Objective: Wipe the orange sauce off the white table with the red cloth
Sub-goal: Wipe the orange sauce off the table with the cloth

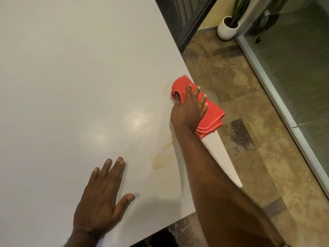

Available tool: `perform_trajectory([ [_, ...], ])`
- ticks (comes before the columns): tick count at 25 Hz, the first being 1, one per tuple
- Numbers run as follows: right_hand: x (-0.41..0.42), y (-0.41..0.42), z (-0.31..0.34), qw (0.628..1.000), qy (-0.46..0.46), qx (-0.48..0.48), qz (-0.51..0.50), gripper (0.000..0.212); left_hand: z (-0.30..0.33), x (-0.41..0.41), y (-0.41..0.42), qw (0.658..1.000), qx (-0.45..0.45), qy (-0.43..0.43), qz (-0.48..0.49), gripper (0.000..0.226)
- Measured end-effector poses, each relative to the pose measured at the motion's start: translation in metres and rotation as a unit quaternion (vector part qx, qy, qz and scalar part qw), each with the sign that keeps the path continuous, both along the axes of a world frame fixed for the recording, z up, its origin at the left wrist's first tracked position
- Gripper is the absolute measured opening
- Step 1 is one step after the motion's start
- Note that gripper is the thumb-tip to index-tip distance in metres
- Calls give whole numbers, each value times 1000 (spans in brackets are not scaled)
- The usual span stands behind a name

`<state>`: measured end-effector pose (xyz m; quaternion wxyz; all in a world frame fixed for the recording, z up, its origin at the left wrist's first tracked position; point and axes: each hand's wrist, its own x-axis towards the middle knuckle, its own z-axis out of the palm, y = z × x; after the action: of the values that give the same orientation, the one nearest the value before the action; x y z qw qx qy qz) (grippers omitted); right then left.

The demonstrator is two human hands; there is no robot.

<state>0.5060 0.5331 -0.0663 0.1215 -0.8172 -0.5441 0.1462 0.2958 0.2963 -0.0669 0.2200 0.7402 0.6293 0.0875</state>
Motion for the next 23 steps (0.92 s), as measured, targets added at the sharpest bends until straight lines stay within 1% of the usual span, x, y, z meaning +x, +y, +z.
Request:
perform_trajectory([
  [2,1,3,1,1000,-9,-2,21,68,0,0,0,1000,2,1,2,78],
  [5,9,1,4,998,-37,1,60,82,0,0,-1,1000,8,-3,6,77],
  [6,14,2,5,997,-33,12,69,82,0,0,-1,1000,11,-4,7,77],
  [8,27,4,6,995,-11,36,93,72,0,0,-1,1000,17,-6,8,75],
  [10,37,5,4,990,-22,41,134,63,0,0,-1,1000,22,-6,6,74],
  [12,38,3,-2,984,-61,32,166,65,-1,0,-1,1000,22,-4,8,74],
  [14,33,3,-7,981,-84,27,175,67,-2,0,-2,1000,19,-1,11,74],
  [20,30,7,-9,978,-72,-2,194,79,-3,1,-2,1000,20,8,9,73],
  [23,29,2,-8,976,-68,5,208,73,-3,1,-2,1000,13,6,13,73],
])
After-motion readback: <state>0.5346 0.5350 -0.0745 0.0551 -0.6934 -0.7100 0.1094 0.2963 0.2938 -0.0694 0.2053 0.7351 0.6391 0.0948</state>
